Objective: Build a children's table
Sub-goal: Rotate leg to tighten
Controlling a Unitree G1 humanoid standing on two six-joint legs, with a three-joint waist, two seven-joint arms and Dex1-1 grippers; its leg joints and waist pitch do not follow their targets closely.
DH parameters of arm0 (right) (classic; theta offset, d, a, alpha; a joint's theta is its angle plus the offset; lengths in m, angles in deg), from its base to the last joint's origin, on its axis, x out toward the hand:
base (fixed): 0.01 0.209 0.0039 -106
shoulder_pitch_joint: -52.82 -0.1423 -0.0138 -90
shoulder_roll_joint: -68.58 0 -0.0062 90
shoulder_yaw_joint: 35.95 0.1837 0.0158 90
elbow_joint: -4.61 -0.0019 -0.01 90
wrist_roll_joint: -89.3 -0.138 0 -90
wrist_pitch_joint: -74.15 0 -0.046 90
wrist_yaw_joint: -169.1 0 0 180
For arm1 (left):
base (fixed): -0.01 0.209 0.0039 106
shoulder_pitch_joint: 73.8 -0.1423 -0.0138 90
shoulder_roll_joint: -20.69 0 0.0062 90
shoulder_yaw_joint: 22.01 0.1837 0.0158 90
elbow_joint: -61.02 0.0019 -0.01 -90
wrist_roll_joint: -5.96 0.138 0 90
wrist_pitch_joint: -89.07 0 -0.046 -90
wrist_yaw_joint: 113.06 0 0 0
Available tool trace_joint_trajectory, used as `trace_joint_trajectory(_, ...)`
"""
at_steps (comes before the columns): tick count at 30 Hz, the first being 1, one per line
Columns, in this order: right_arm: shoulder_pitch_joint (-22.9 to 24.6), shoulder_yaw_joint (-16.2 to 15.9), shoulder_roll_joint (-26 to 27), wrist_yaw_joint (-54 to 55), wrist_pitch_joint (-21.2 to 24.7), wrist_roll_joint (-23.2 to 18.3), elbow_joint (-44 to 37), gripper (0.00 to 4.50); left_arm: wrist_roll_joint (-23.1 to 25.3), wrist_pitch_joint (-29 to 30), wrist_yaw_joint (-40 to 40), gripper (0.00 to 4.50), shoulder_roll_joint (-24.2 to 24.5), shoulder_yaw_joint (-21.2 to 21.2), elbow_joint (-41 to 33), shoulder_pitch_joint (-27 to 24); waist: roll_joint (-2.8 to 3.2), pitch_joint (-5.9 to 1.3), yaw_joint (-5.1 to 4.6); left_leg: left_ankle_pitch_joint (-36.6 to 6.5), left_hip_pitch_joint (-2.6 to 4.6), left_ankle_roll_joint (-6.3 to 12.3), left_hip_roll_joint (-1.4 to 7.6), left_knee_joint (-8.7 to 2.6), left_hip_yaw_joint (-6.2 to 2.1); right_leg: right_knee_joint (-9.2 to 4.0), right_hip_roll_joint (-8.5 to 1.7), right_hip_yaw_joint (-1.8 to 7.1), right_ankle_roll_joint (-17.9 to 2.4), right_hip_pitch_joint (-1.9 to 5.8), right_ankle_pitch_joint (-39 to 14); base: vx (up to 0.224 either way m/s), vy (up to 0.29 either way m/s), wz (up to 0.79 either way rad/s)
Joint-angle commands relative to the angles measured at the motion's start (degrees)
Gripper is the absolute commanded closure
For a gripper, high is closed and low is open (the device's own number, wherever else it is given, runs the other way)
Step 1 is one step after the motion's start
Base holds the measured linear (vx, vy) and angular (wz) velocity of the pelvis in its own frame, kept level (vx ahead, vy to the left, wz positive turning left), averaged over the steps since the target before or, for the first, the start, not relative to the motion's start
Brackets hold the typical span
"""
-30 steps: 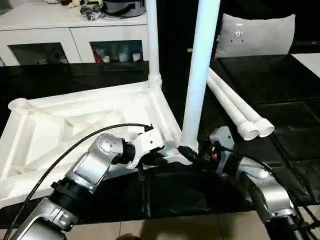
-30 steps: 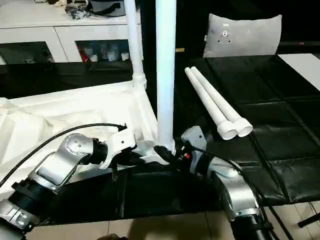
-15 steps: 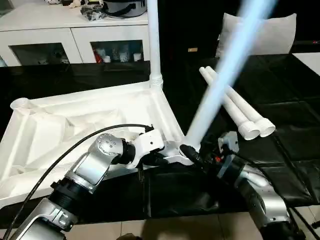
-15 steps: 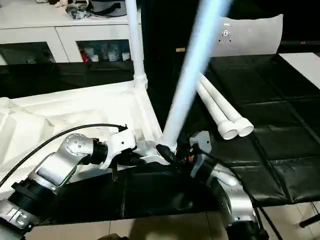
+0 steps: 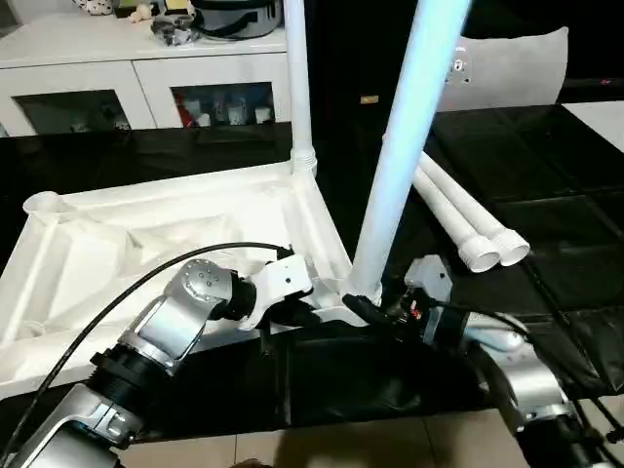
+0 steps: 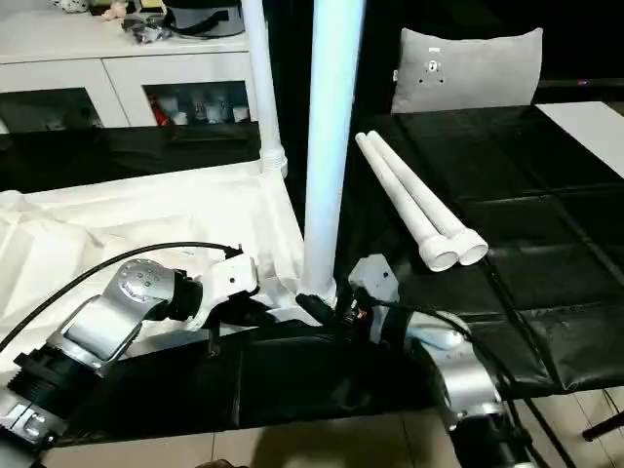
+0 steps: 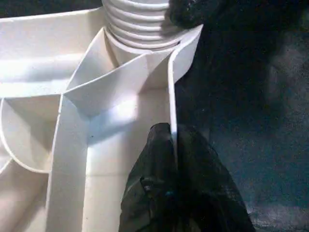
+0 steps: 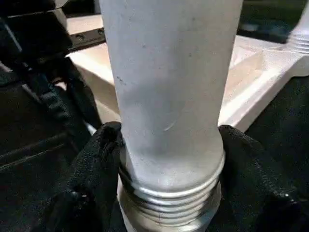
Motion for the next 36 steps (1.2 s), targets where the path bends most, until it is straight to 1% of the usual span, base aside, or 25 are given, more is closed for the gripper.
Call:
trace_joint_trajectory(1, 2.7, -2.8, -2.0, -2.4, 6.8, 2.0, 5.6, 1.83, -0.9, -2.1, -3.4, 4.50, 1.8, -0.2, -2.7, 2.5, 0.05, -3.23, -0.21, -19.4, 1.54, 1.14, 3.12, -4.58, -1.82, -5.04, -4.53, 2.33, -11.8, 1.43, -15.9, 0.000, 0.000, 0.00)
trace_joint_trajectory(3, 2.7, -2.8, -2.1, -2.8, 7.3, 1.8, 5.9, 1.83, -1.0, -2.3, -4.0, 4.50, 2.0, -0.1, -2.5, 2.8, 0.05, -3.20, -0.19, -19.7, 1.59, 1.05, 3.15, -4.59, -1.79, -5.08, -4.54, 2.37, -11.8, 1.34, -16.2, 0.000, 0.000, 0.00)
trace_joint_trajectory(5, 2.6, -2.9, -2.1, -2.8, 7.9, 1.7, 6.4, 1.83, -0.8, -2.8, -4.4, 4.50, 2.4, 0.0, -1.8, 3.5, 0.58, -3.17, -0.16, -20.5, 1.65, 0.56, 3.16, -4.72, -1.90, -5.02, -4.48, 2.31, -11.8, 1.28, -16.3, 0.000, 0.000, 0.00)
trace_joint_trajectory(7, 2.6, -3.0, -2.1, -2.8, 8.0, 1.7, 6.5, 1.83, -0.8, -3.0, -4.6, 4.50, 2.5, 0.0, -1.6, 3.7, 0.30, -3.14, -0.24, -21.1, 1.69, 0.21, 3.12, -4.74, -1.85, -5.13, -4.49, 2.31, -11.8, 1.27, -16.7, 0.000, 0.000, 0.00)
trace_joint_trajectory(8, 2.5, -3.0, -1.9, -2.8, 7.8, 2.0, 7.2, 1.83, -0.8, -3.3, -5.4, 4.50, 2.7, 0.0, -0.9, 4.2, 1.06, -3.13, -0.19, -21.8, 1.78, -0.13, 3.06, -4.76, -1.92, -5.23, -4.52, 2.27, -11.7, 1.20, -17.1, 0.000, 0.000, 0.00)
trace_joint_trajectory(9, 2.5, -3.0, -1.8, -2.8, 7.7, 2.2, 7.5, 1.83, -0.8, -3.5, -5.8, 4.50, 2.8, 0.0, -0.7, 4.5, 0.77, -3.14, -0.31, -22.1, 1.74, -0.24, 3.07, -4.79, -1.89, -5.27, -4.46, 2.27, -11.7, 1.24, -17.0, 0.000, 0.000, 0.00)
trace_joint_trajectory(10, 2.3, -3.0, -1.8, -2.9, 7.8, 2.2, 7.7, 1.83, -0.8, -3.7, -6.2, 4.50, 2.9, 0.0, -0.3, 4.8, 0.96, -3.18, -0.25, -22.3, 1.75, -0.47, 3.10, -4.84, -2.02, -5.09, -4.53, 2.26, -11.9, 1.33, -16.4, 0.000, 0.000, 0.00)
trace_joint_trajectory(11, 2.2, -3.0, -1.7, -2.9, 7.9, 2.2, 7.8, 1.83, -0.9, -3.8, -6.4, 4.50, 3.0, 0.0, -0.1, 4.9, 0.79, -3.15, -0.31, -22.5, 1.74, -0.44, 3.07, -4.82, -1.97, -5.16, -4.52, 2.26, -12.0, 1.30, -16.3, 0.000, 0.000, 0.00)
trace_joint_trajectory(12, 1.8, -2.9, -1.7, -2.7, 7.9, 2.2, 7.8, 1.83, -0.9, -4.0, -6.7, 4.50, 3.1, 0.0, 0.4, 5.2, 1.35, -3.16, -0.23, -22.8, 1.77, -0.57, 3.04, -4.84, -2.07, -5.05, -4.54, 2.23, -12.0, 1.32, -16.4, 0.000, 0.000, 0.00)
trace_joint_trajectory(13, 1.6, -2.9, -1.7, -2.5, 7.9, 2.2, 7.9, 1.83, -0.9, -4.1, -6.7, 4.50, 3.1, 0.0, 0.6, 5.3, 1.03, -3.14, -0.38, -23.2, 1.79, -0.62, 3.04, -4.88, -2.00, -5.18, -4.49, 2.22, -12.0, 1.29, -16.6, 0.000, 0.000, 0.00)
trace_joint_trajectory(16, 1.3, -3.0, -1.7, -2.7, 8.0, 2.3, 7.6, 1.83, -1.1, -4.3, -6.9, 4.50, 3.2, -0.1, 1.1, 5.3, 1.18, -3.08, -0.39, -23.6, 1.82, -0.74, 3.08, -4.90, -2.05, -5.25, -4.58, 2.26, -11.9, 1.24, -17.6, 0.000, 0.000, 0.00)
trace_joint_trajectory(21, 1.5, -3.1, -0.9, -1.8, 8.2, 2.2, 6.8, 1.83, -1.2, -2.9, -5.0, 4.50, 2.5, -1.1, 1.9, 4.9, 1.02, -2.95, -0.54, -24.5, 1.83, -0.96, 3.16, -5.07, -2.09, -5.29, -4.56, 2.30, -11.8, 1.13, -18.2, 0.000, 0.000, 0.00)
trace_joint_trajectory(22, 2.1, -2.5, 0.4, 1.2, 8.6, 2.4, 6.5, 1.83, -1.7, -0.5, -2.7, 4.50, 1.3, -2.3, 1.4, 4.2, 0.28, -2.83, -0.63, -24.5, 1.83, -0.77, 3.15, -5.10, -1.97, -5.38, -4.54, 2.35, -11.6, 1.01, -19.1, 0.000, 0.000, 0.00)
trace_joint_trajectory(23, 2.2, -2.3, 0.9, 2.5, 8.8, 2.5, 6.4, 1.83, -1.9, 0.5, -1.8, 4.50, 0.8, -2.7, 1.2, 4.0, 0.65, -2.71, -0.57, -24.7, 1.90, -0.94, 3.14, -5.14, -2.05, -5.44, -4.67, 2.40, -11.4, 0.85, -20.5, 0.000, 0.000, 0.00)
trace_joint_trajectory(24, 2.3, -1.8, 1.8, 4.7, 9.1, 2.6, 6.6, 1.83, -2.0, 1.9, -0.5, 4.50, 0.1, -3.2, 0.7, 3.7, 0.65, -2.60, -0.68, -25.2, 1.91, -1.10, 3.13, -5.17, -2.04, -5.57, -4.69, 2.38, -11.1, 0.77, -21.7, 0.000, 0.000, 0.00)
trace_joint_trajectory(25, 2.2, -0.5, 4.0, 9.5, 9.7, 2.6, 7.3, 1.83, -2.2, 5.1, 2.6, 4.50, -1.6, -4.3, -0.6, 3.0, 0.18, -2.49, -0.82, -25.8, 2.06, -1.53, 3.16, -5.15, -2.09, -5.62, -4.80, 2.48, -10.7, 0.57, -24.0, 0.000, 0.000, 0.00)
trace_joint_trajectory(26, 2.2, -0.2, 4.5, 10.4, 9.8, 2.6, 7.5, 1.83, -2.3, 5.8, 3.3, 4.50, -2.1, -4.5, -0.8, 2.9, 0.23, -2.29, -0.97, -27.1, 2.26, -2.07, 3.06, -5.15, -2.19, -5.97, -4.86, 2.38, -9.9, 0.24, -27.2, 0.000, 0.000, 0.00)
trace_joint_trajectory(27, 2.1, 0.1, 5.0, 11.5, 10.0, 2.5, 7.7, 1.83, -2.4, 6.6, 4.1, 4.50, -2.6, -4.8, -1.1, 2.8, 0.22, -2.29, -1.03, -27.7, 2.32, -2.17, 2.97, -5.16, -2.35, -6.18, -4.91, 2.30, -9.2, 0.23, -28.9, 0.000, 0.000, 0.00)
trace_joint_trajectory(28, 0.9, 1.7, 8.0, 17.2, 10.2, 2.4, 9.7, 1.83, -2.5, 10.7, 8.8, 4.50, -6.0, -6.1, -2.5, 2.4, -0.46, -2.21, -1.23, -28.2, 2.31, -2.13, 2.97, -5.16, -2.42, -6.46, -4.91, 2.38, -8.1, 0.12, -31.1, 0.000, 0.000, 0.00)
trace_joint_trajectory(29, -0.6, 2.9, 10.1, 21.6, 9.9, 2.5, 12.0, 1.83, -2.4, 13.5, 12.5, 4.50, -8.9, -7.0, -3.3, 2.2, -0.11, -2.04, -1.58, -29.1, 2.32, -2.74, 2.98, -5.12, -2.56, -6.45, -5.10, 2.33, -7.9, -0.18, -32.8, 0.000, 0.000, 0.00)
trace_joint_trajectory(31, -3.1, 4.2, 12.9, 27.2, 9.4, 2.8, 15.5, 1.83, -2.1, 16.6, 17.4, 4.50, -13.1, -7.9, -4.1, 2.0, -0.14, -1.91, -2.39, -31.2, 2.41, -3.29, 2.72, -5.16, -2.98, -6.88, -4.96, 1.75, -6.6, -0.31, -35.3, 0.000, 0.000, 0.00)
trace_joint_trajectory(32, -5.2, 5.0, 14.5, 30.3, 9.0, 2.7, 18.3, 1.83, -2.0, 18.2, 20.4, 4.50, -16.1, -8.2, -4.3, 2.1, -0.38, -1.93, -3.06, -32.1, 2.10, -3.14, 2.61, -5.27, -3.16, -6.91, -4.88, 1.47, -6.0, -0.08, -35.5, 0.000, 0.000, 0.00)
trace_joint_trajectory(33, -6.4, 5.4, 15.3, 31.9, 8.9, 2.6, 19.8, 1.83, -2.0, 18.9, 21.8, 4.50, -17.7, -8.4, -4.5, 2.1, -0.46, -2.03, -3.21, -32.1, 1.98, -3.15, 2.67, -5.32, -3.21, -6.90, -4.93, 1.44, -5.9, 0.03, -35.1, 0.000, 0.000, 0.00)
trace_joint_trajectory(34, -8.9, 6.5, 17.1, 35.2, 8.6, 2.3, 22.8, 1.83, -1.8, 20.5, 24.8, 4.50, -20.9, -8.6, -4.9, 2.2, -0.48, -2.06, -3.98, -33.4, 2.00, -2.99, 2.58, -5.31, -3.31, -7.21, -4.92, 1.15, -6.0, -0.10, -34.1, 0.000, 0.000, 0.00)
trace_joint_trajectory(36, -10.3, 6.5, 17.9, 37.0, 8.8, 2.8, 24.4, 1.83, -1.8, 21.6, 26.5, 4.50, -22.7, -8.9, -5.2, 2.4, -0.22, -2.02, -4.32, -34.0, 1.85, -2.73, 2.51, -5.39, -3.47, -7.46, -4.94, 0.90, -5.7, 0.07, -33.6, 0.000, 0.000, 0.00)
